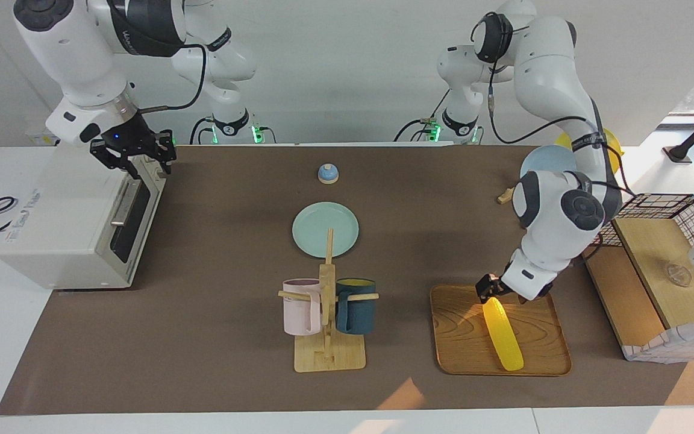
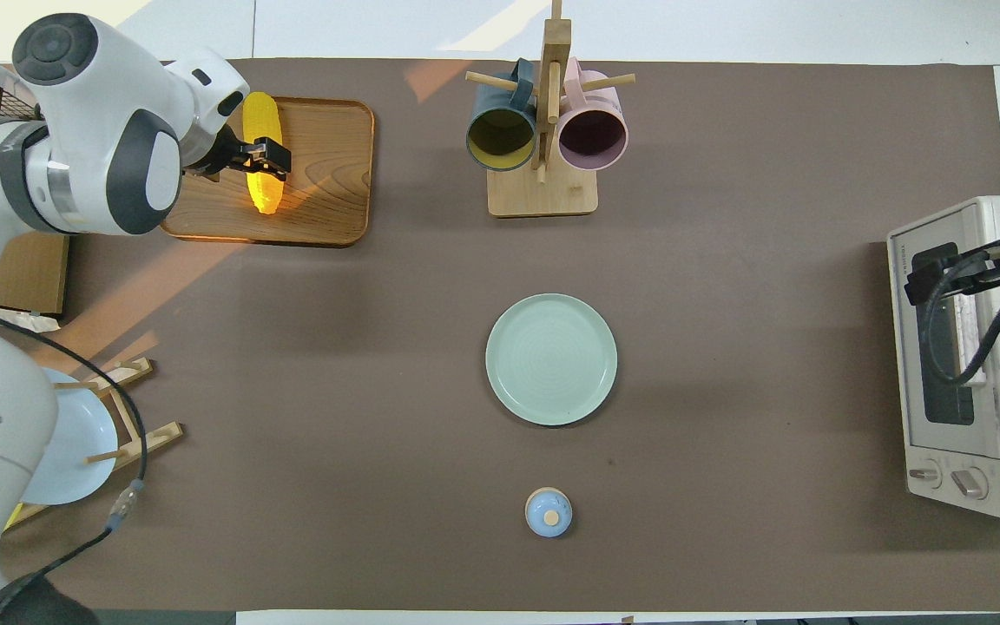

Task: Put corn in oven
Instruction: 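Reach the left gripper to the yellow corn on the tray and grasp it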

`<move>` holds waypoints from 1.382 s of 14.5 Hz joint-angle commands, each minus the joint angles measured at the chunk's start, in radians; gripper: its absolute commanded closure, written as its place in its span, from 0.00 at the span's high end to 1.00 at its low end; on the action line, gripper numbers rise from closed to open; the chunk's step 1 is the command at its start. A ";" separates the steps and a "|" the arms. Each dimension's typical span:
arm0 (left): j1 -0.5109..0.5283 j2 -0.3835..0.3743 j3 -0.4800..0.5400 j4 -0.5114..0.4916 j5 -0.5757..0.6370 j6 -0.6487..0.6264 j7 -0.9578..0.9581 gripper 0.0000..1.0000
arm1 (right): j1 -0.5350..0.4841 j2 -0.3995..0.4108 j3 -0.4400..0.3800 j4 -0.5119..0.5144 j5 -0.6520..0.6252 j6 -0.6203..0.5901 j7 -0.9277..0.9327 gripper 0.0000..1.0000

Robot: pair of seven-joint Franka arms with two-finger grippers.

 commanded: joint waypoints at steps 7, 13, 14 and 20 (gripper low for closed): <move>-0.001 0.137 0.002 0.121 0.087 0.096 0.028 1.00 | -0.058 -0.089 0.001 -0.208 -0.013 0.218 -0.154 0.00; -0.006 0.147 0.003 0.142 0.085 0.078 0.059 0.02 | -0.113 -0.081 0.001 -0.353 -0.082 0.425 -0.148 0.00; -0.007 0.147 0.003 0.142 0.085 0.076 0.057 0.00 | -0.115 -0.058 0.001 -0.360 -0.086 0.444 -0.154 0.00; -0.021 -0.029 0.003 0.135 -0.083 -0.140 0.034 0.00 | -0.119 -0.031 0.001 -0.360 -0.194 0.432 -0.191 0.00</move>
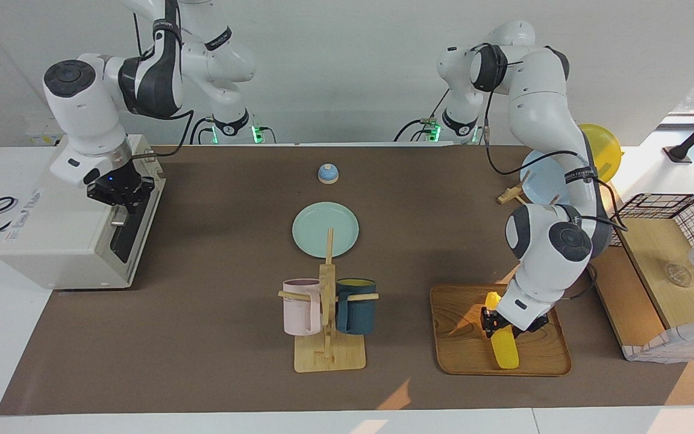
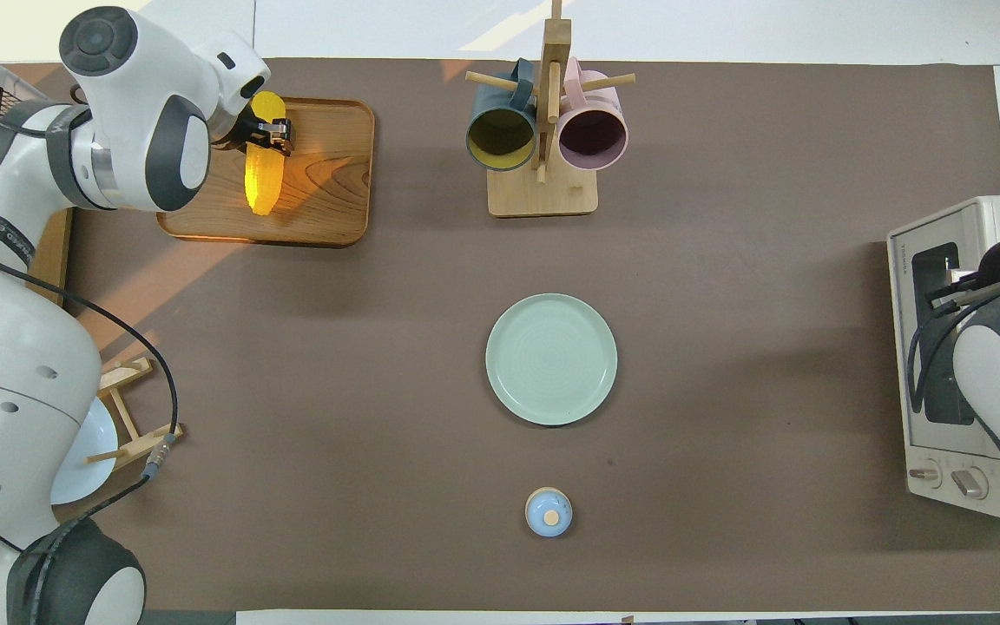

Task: Put corn in oven
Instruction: 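Reach the left gripper to the yellow corn on the tray and grasp it, then carry the corn toward the green plate while the right gripper reaches the oven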

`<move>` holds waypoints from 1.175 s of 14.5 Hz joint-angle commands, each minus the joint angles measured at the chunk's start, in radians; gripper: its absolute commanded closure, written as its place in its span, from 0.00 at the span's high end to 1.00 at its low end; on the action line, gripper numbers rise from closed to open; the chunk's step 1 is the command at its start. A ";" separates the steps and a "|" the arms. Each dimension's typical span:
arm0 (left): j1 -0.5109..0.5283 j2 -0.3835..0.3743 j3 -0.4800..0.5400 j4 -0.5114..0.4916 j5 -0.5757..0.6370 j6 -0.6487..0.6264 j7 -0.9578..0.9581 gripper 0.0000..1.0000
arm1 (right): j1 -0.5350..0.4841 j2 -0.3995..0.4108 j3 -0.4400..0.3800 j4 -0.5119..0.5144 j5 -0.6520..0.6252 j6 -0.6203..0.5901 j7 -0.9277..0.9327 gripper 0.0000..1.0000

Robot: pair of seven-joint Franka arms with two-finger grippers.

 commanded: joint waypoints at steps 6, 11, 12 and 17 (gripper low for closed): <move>-0.179 -0.466 0.000 -0.294 -0.084 -0.276 -0.329 0.00 | -0.006 0.001 0.009 -0.011 -0.116 -0.037 -0.113 0.00; -0.371 -0.572 0.000 -0.519 -0.084 -0.108 -0.508 0.00 | -0.012 0.006 0.012 -0.050 -0.106 -0.016 -0.118 0.00; -0.401 -0.593 0.000 -0.589 -0.085 -0.033 -0.527 0.00 | -0.004 0.016 0.012 -0.061 -0.102 0.012 -0.113 0.00; -0.561 -0.578 0.000 -0.722 -0.084 0.209 -0.625 0.00 | 0.032 0.048 0.019 -0.112 0.013 0.101 -0.028 0.00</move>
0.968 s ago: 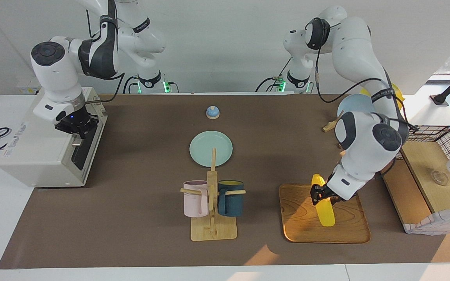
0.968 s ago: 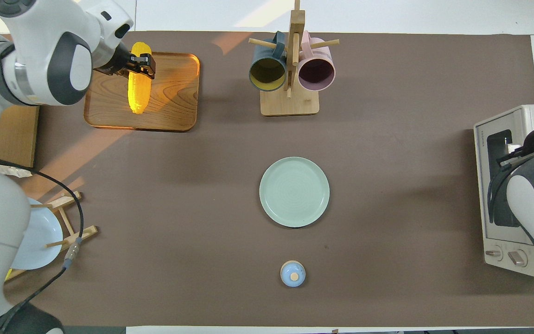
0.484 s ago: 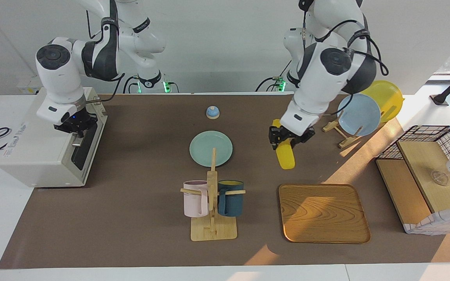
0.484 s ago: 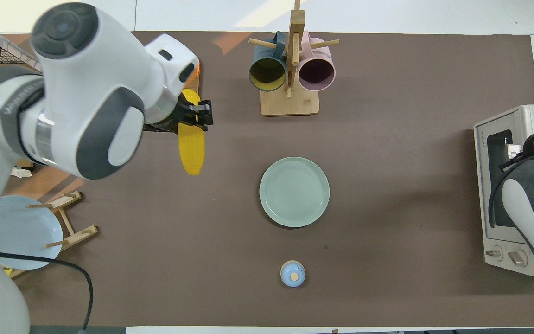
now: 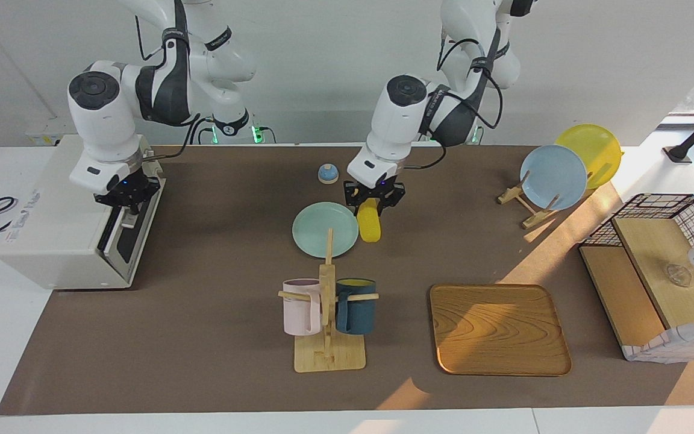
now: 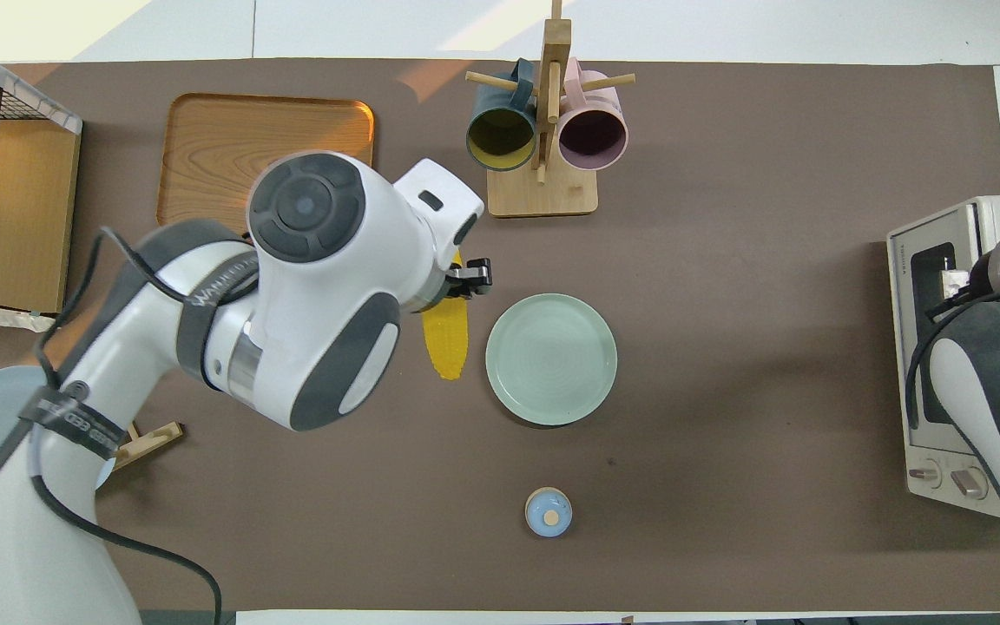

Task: Put corn in oven
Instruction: 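Carry the corn toward the green plate while the right gripper reaches the oven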

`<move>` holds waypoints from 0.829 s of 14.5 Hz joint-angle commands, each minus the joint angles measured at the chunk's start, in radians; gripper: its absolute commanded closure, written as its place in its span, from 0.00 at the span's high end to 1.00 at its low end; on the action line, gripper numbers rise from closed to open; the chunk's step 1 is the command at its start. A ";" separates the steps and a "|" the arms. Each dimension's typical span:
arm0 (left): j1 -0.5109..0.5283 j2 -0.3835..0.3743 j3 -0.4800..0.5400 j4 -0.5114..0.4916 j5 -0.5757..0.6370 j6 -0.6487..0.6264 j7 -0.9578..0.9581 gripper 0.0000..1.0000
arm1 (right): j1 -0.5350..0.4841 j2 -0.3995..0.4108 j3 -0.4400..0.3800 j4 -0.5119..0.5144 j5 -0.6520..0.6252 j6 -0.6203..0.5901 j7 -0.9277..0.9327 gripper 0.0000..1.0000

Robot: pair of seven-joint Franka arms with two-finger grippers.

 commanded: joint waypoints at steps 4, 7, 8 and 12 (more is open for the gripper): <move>-0.129 0.060 0.023 -0.097 -0.013 0.248 -0.080 0.00 | 0.086 0.056 -0.004 -0.067 0.083 0.116 0.200 0.00; -0.164 0.129 0.026 -0.086 -0.008 0.330 -0.112 0.00 | 0.098 0.094 -0.005 -0.093 0.161 0.166 0.240 0.00; -0.160 0.140 0.026 -0.086 -0.005 0.345 -0.106 0.00 | 0.100 0.094 -0.005 -0.133 0.169 0.231 0.240 0.00; -0.151 0.169 0.027 -0.084 0.001 0.388 -0.098 0.00 | 0.111 0.096 -0.004 -0.208 0.171 0.326 0.246 0.00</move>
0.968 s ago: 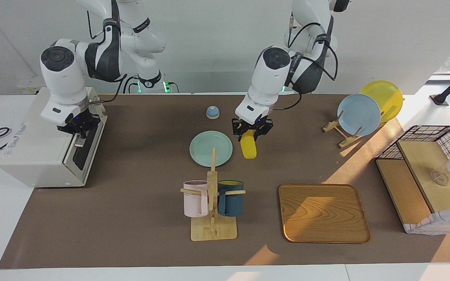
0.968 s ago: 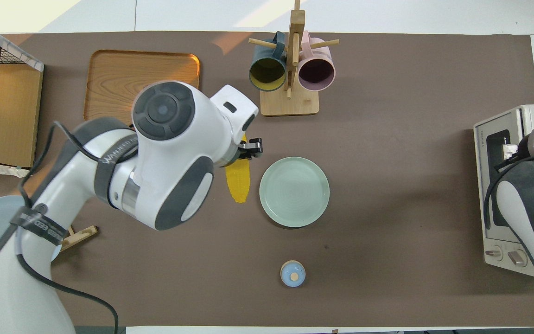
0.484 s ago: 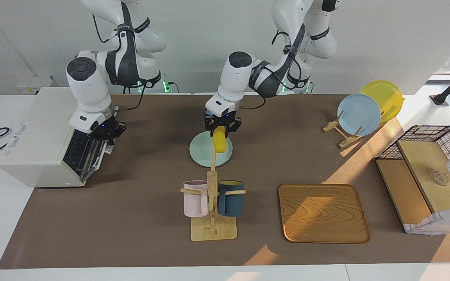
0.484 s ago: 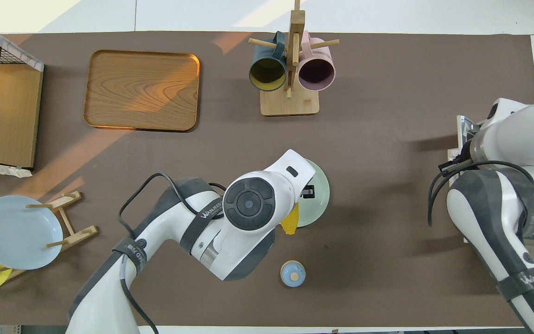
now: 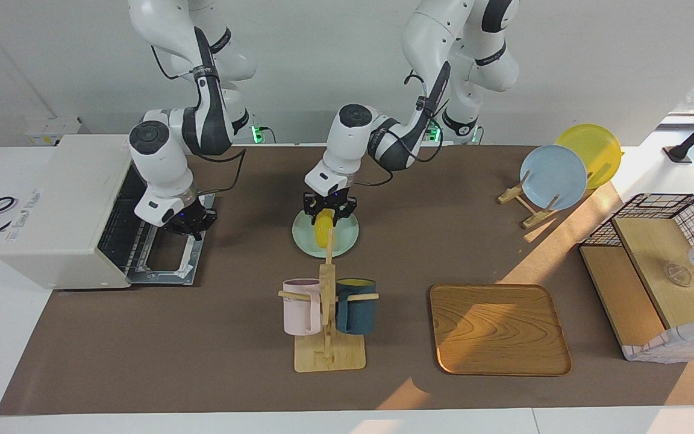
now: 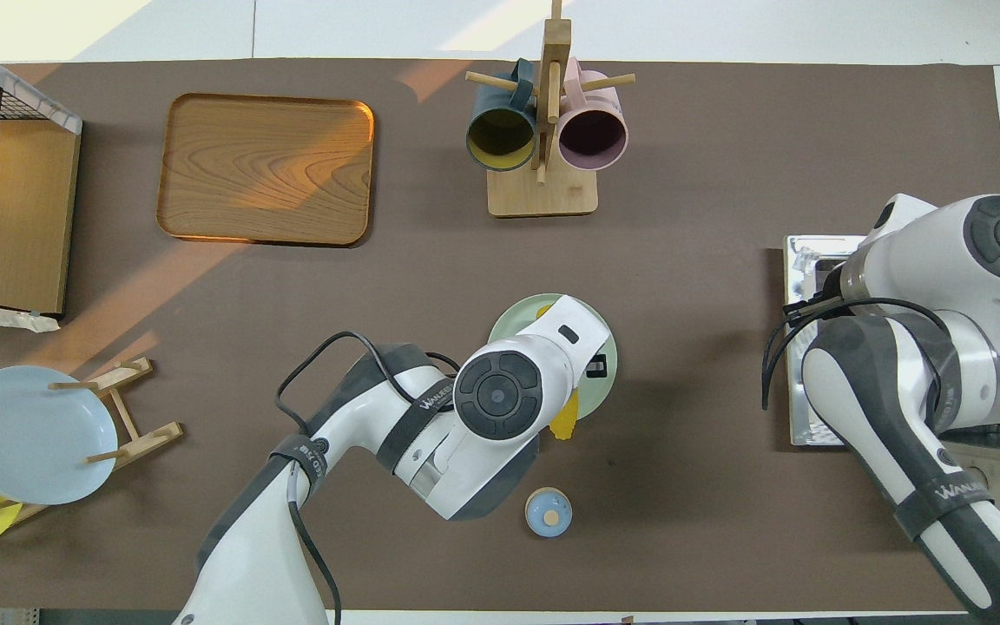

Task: Put corn in oven
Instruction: 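Lower the corn onto the plate while the right gripper opens the oven door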

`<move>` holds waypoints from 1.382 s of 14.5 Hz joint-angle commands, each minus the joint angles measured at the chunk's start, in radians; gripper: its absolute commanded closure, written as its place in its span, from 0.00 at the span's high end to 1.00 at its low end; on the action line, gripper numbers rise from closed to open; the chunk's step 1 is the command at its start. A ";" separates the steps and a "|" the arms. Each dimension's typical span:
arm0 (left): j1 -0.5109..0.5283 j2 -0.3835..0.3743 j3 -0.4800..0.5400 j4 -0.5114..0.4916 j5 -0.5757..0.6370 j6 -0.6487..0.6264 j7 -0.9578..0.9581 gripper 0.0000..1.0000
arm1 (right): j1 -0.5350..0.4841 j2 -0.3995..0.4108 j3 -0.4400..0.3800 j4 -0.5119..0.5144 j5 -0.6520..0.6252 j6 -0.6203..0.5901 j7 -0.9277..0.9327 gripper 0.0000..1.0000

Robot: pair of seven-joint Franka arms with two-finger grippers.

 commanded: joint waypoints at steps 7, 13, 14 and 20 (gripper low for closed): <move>-0.010 0.008 0.015 0.001 0.009 0.014 0.002 1.00 | 0.065 -0.019 0.003 -0.027 0.078 0.017 0.213 0.00; 0.116 -0.130 0.018 0.030 0.009 -0.206 0.099 1.00 | 0.096 -0.018 0.004 -0.014 0.083 0.020 0.228 0.50; 0.184 -0.145 0.016 0.082 0.009 -0.312 0.158 1.00 | 0.129 -0.003 0.004 0.015 0.104 0.027 0.254 0.57; 0.562 -0.164 0.019 0.299 0.009 -0.641 0.557 1.00 | 0.381 0.139 0.003 0.300 0.183 -0.098 0.601 1.00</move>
